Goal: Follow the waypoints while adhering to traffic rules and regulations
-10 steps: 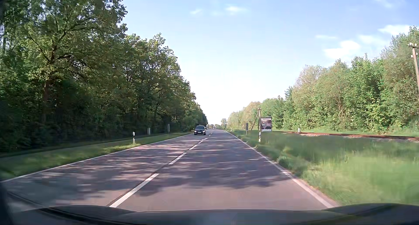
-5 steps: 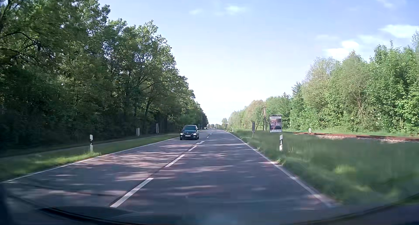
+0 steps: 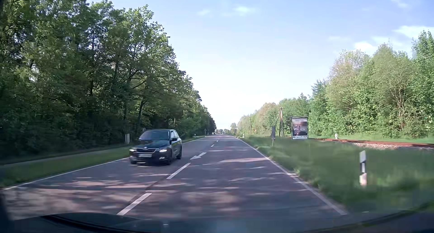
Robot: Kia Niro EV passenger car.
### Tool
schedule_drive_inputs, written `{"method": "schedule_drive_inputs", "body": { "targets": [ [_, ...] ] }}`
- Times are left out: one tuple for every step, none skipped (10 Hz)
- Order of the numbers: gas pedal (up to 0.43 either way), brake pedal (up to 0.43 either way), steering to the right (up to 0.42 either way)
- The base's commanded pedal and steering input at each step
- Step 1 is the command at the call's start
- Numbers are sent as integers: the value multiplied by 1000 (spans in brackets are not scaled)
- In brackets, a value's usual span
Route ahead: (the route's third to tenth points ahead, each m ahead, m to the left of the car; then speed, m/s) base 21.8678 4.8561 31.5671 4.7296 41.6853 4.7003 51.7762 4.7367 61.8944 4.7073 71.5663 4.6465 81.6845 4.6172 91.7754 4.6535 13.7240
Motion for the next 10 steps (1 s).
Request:
{"method": "schedule_drive_inputs", "body": {
  "targets": [
    [197, 0, -4],
    [197, 0, -4],
    [197, 0, -4],
    [197, 0, -4],
    [197, 0, -4],
    [197, 0, -4],
    [197, 0, -4],
    [197, 0, -4],
    [197, 0, -4],
    [197, 0, -4]
  ]
}}
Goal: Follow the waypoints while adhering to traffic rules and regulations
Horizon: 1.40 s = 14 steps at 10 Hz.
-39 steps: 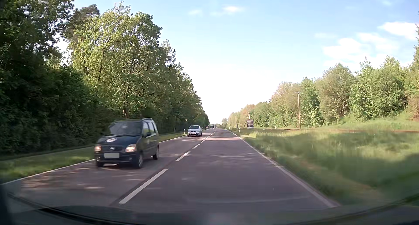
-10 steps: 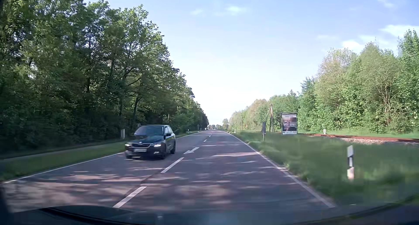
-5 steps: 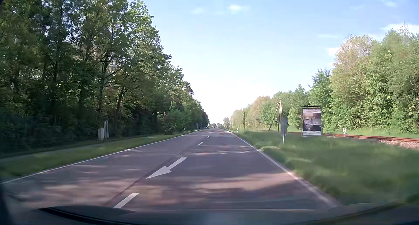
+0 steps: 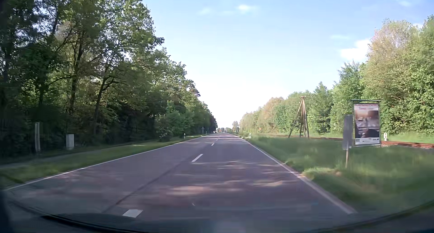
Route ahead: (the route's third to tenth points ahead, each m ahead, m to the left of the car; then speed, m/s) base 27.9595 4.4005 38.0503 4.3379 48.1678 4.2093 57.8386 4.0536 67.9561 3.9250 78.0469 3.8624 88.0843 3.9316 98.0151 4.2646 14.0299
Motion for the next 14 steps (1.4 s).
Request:
{"method": "schedule_drive_inputs", "body": {
  "targets": [
    [197, 0, -4],
    [130, 0, -4],
    [130, 0, -4],
    [110, 0, -4],
    [110, 37, -4],
    [110, 37, -4],
    [110, 43, -4],
    [110, 55, -3],
    [110, 55, -3],
    [79, 49, -4],
    [67, 49, -4],
    [59, 0, -4],
    [59, 0, -4],
    [59, 0, -4]
  ]
}}
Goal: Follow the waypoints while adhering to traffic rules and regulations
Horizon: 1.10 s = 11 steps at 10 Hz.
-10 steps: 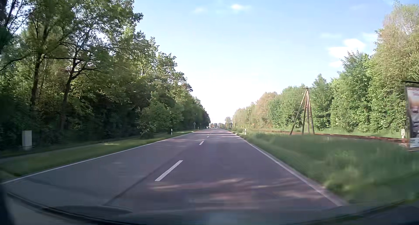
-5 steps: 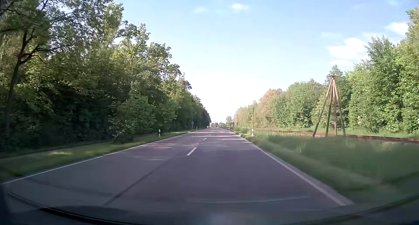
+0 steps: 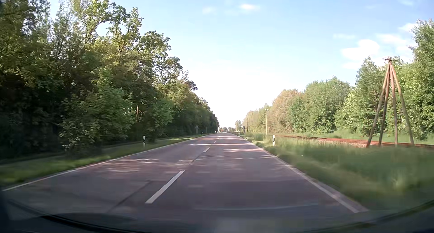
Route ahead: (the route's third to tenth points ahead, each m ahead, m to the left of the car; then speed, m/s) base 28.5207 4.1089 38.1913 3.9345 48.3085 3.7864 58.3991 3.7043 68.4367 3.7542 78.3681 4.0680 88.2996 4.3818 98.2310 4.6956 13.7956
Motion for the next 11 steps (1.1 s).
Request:
{"method": "schedule_drive_inputs", "body": {
  "targets": [
    [59, 0, -4],
    [59, 0, -4],
    [79, 0, -5],
    [150, 0, -5],
    [189, 0, -6],
    [209, 0, -6],
    [220, 0, -6],
    [228, 0, -6],
    [228, 0, -6],
    [228, 0, -6],
    [228, 0, -4]
  ]
}}
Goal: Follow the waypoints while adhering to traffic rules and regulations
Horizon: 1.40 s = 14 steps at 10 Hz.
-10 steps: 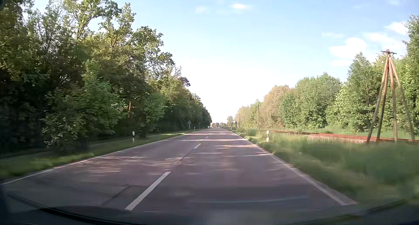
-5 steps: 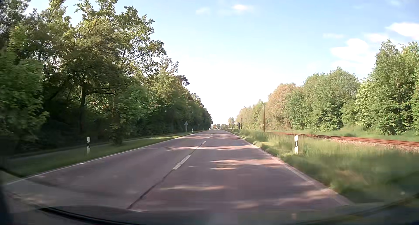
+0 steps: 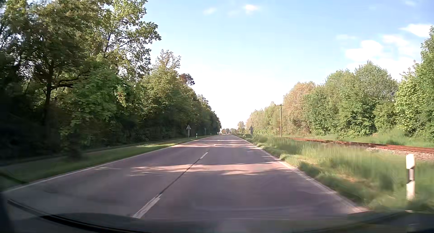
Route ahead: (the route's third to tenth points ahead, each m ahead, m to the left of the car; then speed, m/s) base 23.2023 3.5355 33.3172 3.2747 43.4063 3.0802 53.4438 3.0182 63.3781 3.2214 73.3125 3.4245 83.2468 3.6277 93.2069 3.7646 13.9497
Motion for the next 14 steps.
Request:
{"method": "schedule_drive_inputs", "body": {
  "targets": [
    [228, 0, -4],
    [228, 0, -3],
    [228, 0, -3],
    [228, 0, -3],
    [228, 0, -3],
    [228, 0, -3],
    [228, 0, -3],
    [228, 0, -3],
    [228, 0, -4],
    [228, 0, -4],
    [228, 0, -4],
    [228, 0, -4],
    [228, 0, -4],
    [228, 0, -4]
  ]
}}
